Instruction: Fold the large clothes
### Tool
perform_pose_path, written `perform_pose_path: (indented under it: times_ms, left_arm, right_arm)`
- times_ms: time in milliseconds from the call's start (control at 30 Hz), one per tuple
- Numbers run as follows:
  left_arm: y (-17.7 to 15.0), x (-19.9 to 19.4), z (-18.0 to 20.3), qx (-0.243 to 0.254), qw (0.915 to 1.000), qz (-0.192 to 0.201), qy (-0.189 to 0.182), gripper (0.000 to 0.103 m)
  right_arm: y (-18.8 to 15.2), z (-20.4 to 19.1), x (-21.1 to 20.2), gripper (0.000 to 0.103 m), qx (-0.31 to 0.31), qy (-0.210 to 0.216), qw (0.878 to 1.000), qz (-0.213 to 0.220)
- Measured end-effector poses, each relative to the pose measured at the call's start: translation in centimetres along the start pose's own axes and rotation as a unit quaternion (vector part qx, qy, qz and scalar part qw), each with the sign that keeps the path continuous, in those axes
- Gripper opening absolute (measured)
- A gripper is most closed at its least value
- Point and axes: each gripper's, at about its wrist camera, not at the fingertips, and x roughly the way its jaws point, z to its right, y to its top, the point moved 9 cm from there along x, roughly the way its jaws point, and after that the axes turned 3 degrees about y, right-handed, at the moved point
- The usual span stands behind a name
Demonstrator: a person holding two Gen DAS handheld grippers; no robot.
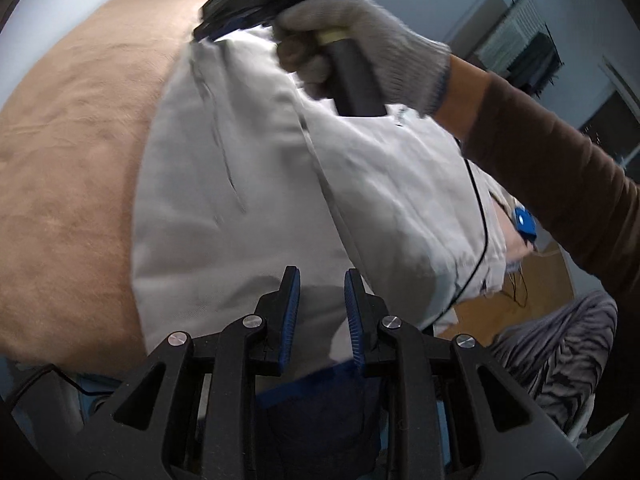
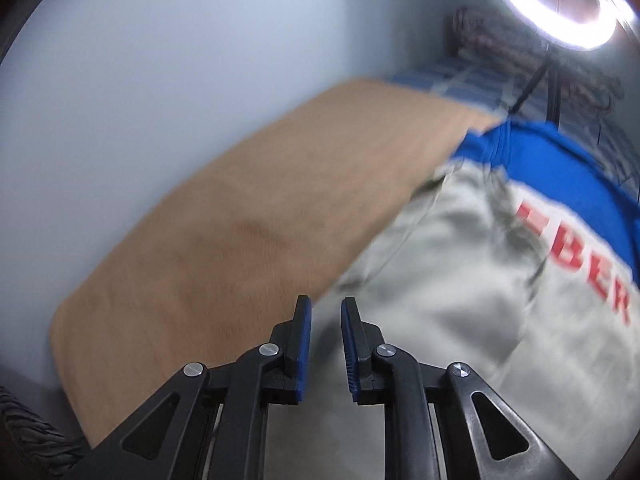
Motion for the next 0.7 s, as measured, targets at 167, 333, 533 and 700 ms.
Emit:
perform_pose_path:
  times_ms: [167, 333, 533, 700]
  left_arm:
    - [-1.0, 1.3, 0.2, 0.012, 0.9998, -0.010, 0.010, 0.022]
    - [-0.6, -0.3, 0.6, 0.018, 0.9998, 0.001, 0.010, 0.022]
    - [2.8, -6.3, -0.9, -0.005, 0.9948, 0.093, 0.041, 0.022]
    - [5.3, -9.9, -1.6, -0.022, 0.9885, 0.139, 0.055, 0.025]
  right_arm:
    - [-2.2, 0.8, 2.1, 0.010, 0.011, -0.031, 0.999, -0.014]
    - [-2.2, 0.8, -2.2, 0.015, 0.060, -0.016, 0.998, 0.017]
    - [-5.1, 1.5, -11.1, 0.027, 0.107, -0.006, 0.991, 0.076]
    - [-10.1, 3.2, -19.0, 0.047, 0.120, -0.041, 0.985, 0.114]
